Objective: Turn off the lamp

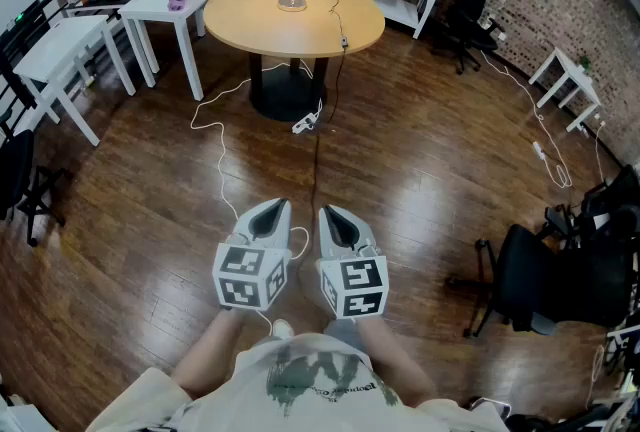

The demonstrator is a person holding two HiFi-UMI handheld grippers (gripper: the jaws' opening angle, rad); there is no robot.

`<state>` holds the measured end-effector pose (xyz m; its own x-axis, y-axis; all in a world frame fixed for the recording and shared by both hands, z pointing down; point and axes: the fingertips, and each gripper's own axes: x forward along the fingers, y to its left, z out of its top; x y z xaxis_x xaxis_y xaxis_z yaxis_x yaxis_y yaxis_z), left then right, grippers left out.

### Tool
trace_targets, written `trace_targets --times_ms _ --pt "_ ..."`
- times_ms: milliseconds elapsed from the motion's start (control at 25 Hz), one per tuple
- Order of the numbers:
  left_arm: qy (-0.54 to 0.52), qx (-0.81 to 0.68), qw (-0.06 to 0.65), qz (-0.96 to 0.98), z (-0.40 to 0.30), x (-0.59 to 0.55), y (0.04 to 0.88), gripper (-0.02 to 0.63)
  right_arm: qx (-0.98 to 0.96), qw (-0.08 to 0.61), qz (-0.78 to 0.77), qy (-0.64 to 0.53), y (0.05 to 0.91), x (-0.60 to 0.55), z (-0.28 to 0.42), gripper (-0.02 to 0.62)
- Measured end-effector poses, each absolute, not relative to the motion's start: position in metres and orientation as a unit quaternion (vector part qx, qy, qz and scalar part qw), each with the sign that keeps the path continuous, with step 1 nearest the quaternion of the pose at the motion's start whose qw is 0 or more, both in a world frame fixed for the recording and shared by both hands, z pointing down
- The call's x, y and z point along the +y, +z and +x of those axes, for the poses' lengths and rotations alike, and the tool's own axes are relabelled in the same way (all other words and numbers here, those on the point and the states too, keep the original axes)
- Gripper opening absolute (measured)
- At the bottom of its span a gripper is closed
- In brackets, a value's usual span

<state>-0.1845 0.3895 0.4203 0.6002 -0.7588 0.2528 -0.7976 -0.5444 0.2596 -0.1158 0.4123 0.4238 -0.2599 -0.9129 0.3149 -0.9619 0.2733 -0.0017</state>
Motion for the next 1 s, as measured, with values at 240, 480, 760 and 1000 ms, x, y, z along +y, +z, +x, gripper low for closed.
trace_targets --times_ms 240,480,760,1000 --pt "0.064 -0.439 0.174 0.879 -0.170 0.364 0.429 -0.003 -0.787 0.121 0.596 0.102 0.432 0.382 -0.103 0.000" --pt "0.075 -0.442 0.170 0.877 -0.146 0.323 0.439 -0.003 -0.796 0.115 0.586 0.104 0.440 0.338 -0.086 0.000" --pt "0.079 -0.460 0.162 0.870 -0.106 0.249 0.432 -0.003 -0.810 0.115 0.567 0.094 0.432 0.258 -0.046 0.000" --pt "0.075 -0.479 0.157 0.860 -0.067 0.189 0.426 -0.003 -0.826 0.115 0.545 0.090 0.429 0.203 -0.016 0.000"
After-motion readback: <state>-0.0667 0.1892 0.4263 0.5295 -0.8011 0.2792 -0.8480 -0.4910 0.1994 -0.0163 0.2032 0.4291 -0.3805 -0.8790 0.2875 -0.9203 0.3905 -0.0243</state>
